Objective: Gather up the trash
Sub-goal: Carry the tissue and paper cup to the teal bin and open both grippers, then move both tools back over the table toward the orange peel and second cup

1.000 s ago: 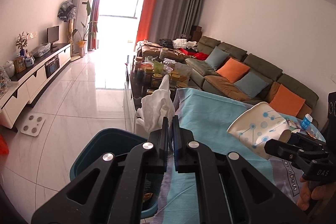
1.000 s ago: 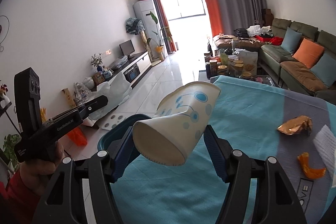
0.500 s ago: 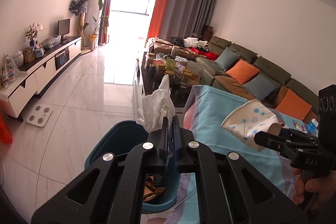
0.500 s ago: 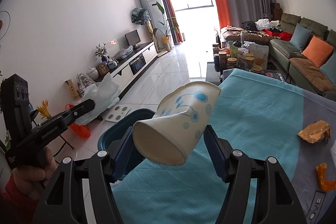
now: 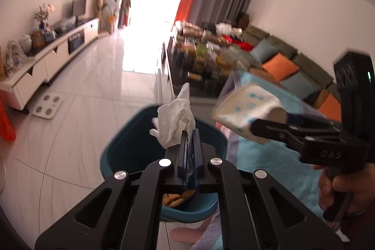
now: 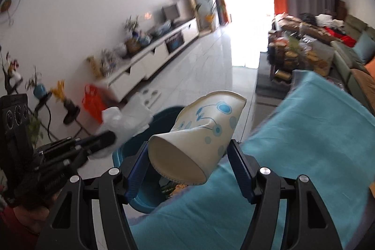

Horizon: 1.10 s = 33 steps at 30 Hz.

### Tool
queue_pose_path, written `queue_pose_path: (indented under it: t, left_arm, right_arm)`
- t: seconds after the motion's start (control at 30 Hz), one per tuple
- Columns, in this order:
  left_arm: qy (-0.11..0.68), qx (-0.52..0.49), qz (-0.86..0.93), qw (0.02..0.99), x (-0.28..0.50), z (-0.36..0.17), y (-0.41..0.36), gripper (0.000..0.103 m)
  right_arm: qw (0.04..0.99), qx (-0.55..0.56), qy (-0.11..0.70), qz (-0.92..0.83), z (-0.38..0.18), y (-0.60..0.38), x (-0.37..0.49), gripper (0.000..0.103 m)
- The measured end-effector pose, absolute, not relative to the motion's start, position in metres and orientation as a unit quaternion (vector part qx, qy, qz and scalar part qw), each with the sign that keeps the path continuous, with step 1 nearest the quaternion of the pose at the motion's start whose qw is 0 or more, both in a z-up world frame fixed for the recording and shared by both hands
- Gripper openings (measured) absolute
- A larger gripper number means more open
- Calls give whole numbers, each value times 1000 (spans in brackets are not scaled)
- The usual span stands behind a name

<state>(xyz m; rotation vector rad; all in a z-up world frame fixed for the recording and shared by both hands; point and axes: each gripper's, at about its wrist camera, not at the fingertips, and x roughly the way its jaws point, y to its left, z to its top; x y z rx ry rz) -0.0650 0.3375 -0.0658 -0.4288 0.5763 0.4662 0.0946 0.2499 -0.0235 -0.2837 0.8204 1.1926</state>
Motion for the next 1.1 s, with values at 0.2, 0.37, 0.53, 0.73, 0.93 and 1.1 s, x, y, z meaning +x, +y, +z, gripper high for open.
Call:
queue_pose_path:
  t: [0.2, 0.37, 0.53, 0.73, 0.93, 1.1]
  left_arm:
    - [311, -227, 249, 889, -46, -107, 356, 44]
    - [300, -231, 261, 888, -44, -109, 364, 49]
    - [260, -215, 261, 904, -47, -81, 358, 71]
    - [220, -182, 230, 930, -29, -39, 325, 90]
    - [206, -161, 189, 946, -4, -19, 289, 97]
    - [210, -145, 137, 957, 26, -14, 250, 97]
  right_arm:
    - [717, -139, 407, 549, -46, 275, 99, 83]
    - [733, -97, 396, 544, -34, 243, 107, 83]
    - [774, -48, 363, 517, -13, 182, 113, 88]
    - [818, -30, 322, 475, -1, 119, 112, 94]
    - [858, -6, 285, 428, 13, 59, 109, 96]
    - [885, -1, 264, 385, 16, 17, 103, 96]
